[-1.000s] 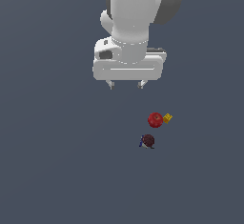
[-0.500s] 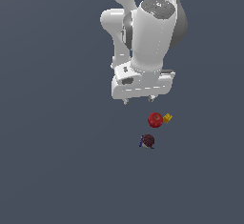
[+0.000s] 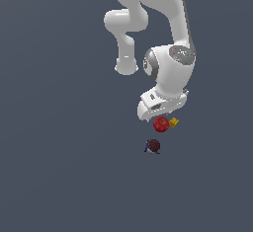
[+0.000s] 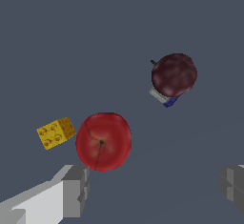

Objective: Pick up a designated object from a clutter of objects.

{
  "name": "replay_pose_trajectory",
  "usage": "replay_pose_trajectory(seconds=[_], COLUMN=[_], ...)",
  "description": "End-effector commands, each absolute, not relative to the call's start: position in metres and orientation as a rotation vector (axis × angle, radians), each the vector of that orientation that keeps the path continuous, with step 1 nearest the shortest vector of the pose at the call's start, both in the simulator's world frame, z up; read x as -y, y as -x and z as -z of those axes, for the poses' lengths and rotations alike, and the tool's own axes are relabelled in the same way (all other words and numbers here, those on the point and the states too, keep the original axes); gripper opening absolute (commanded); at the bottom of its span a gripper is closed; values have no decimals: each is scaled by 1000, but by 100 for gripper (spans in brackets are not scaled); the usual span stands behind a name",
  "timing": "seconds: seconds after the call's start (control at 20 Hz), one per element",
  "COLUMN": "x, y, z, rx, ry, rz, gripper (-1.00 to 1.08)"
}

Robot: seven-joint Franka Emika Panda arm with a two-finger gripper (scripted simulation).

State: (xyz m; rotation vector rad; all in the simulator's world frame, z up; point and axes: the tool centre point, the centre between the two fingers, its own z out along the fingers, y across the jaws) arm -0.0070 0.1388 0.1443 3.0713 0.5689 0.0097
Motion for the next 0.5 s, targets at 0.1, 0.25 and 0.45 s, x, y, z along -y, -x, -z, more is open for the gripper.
replay_pose_trajectory(seconds=[0.1,0.25,0.45], x=[-161,-170,-175], y=[18,23,26], z=[-115,-104,-97], rx=[-658,-694,-717], ry=[-3064,-3061,-3059], rz=[-5,-2,0], gripper=[100,100,100])
